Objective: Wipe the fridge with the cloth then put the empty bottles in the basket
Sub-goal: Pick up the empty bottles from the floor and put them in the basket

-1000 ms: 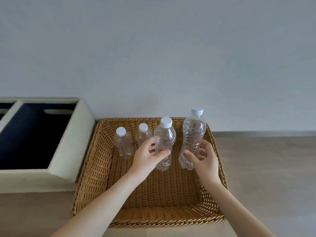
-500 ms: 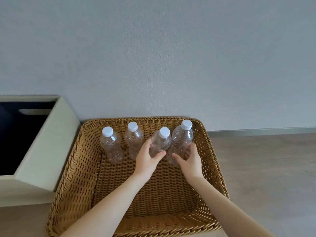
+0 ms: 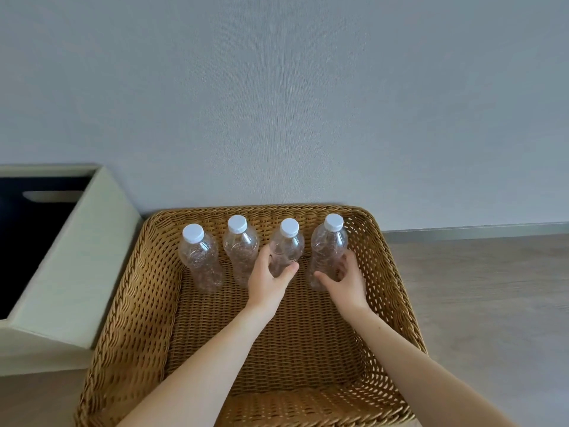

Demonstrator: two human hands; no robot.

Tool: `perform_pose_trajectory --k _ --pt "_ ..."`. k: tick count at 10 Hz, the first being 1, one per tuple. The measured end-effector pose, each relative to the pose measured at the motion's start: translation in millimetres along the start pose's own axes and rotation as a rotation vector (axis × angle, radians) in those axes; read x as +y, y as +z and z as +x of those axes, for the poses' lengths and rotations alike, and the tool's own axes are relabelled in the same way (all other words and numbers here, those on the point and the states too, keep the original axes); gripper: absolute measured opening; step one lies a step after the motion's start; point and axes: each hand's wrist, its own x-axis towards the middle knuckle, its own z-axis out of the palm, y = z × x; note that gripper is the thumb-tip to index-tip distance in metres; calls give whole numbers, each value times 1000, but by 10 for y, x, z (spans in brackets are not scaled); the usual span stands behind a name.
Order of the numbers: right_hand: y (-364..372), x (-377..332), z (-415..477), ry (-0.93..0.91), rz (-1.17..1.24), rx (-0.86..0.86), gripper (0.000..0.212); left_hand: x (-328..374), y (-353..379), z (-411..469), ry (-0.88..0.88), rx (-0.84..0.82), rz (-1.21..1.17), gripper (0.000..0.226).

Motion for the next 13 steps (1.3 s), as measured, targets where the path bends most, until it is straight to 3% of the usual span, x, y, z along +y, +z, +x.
perform_pose_trajectory --k 3,9,13 --pt "49 1 42 -14 -46 -5 62 -1 69 -45 2 -5 102 64" --pt "26 -56 -56 -40 -44 24 57 36 105 -163 -60 26 196 75" --pt "-41 -134 -189 -47 -32 60 66 191 56 -301 -103 52 233 75"
